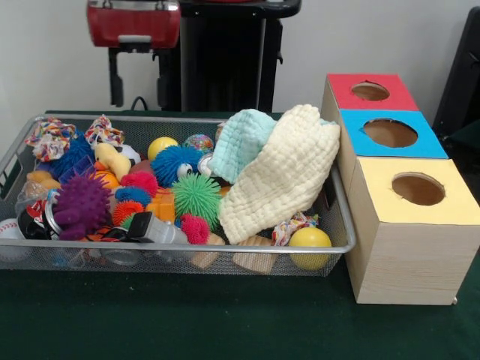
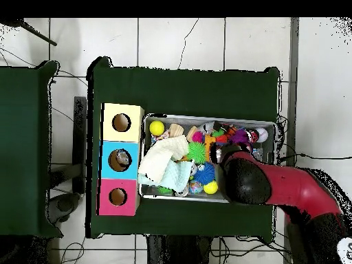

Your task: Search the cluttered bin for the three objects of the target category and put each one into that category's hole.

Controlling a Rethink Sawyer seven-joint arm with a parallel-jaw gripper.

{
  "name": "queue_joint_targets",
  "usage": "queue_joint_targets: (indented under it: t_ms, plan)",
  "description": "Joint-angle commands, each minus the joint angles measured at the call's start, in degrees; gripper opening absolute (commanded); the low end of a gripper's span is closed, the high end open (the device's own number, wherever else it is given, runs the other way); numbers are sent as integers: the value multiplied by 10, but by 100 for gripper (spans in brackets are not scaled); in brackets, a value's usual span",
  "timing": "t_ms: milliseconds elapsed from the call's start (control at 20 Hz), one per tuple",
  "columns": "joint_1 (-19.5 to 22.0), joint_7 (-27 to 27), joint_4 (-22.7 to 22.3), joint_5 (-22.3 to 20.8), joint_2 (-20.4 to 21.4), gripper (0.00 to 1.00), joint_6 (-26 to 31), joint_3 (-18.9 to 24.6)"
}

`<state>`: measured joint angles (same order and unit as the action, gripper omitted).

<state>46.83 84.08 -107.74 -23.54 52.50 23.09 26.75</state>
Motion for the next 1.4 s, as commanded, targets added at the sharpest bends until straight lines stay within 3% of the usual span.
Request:
queue_joint_targets:
  t_ms: [50,600,1000,1400]
  plan:
    - [47,-166,54,-67,-62,100,67,77]
    - [106,-180,83,-139,-117,100,66,124]
    - [125,-180,89,-172,-131,100,79,146]
    - [135,-252,86,-209,-130,100,136,173]
